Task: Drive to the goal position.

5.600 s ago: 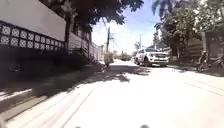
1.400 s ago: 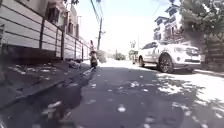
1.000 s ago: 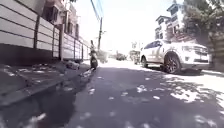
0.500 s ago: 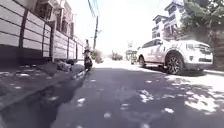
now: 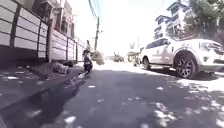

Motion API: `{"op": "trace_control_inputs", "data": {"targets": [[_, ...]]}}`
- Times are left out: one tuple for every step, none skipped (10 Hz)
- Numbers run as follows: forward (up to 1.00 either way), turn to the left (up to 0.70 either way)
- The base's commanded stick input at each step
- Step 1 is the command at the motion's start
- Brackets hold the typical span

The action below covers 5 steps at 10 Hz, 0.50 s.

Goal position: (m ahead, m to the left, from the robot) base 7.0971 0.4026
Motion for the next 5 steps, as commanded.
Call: {"op": "trace_control_inputs", "data": {"targets": [[1.0, 0.0], [1.0, 0.0], [1.0, 0.0], [1.0, 0.0], [1.0, -0.23]]}}
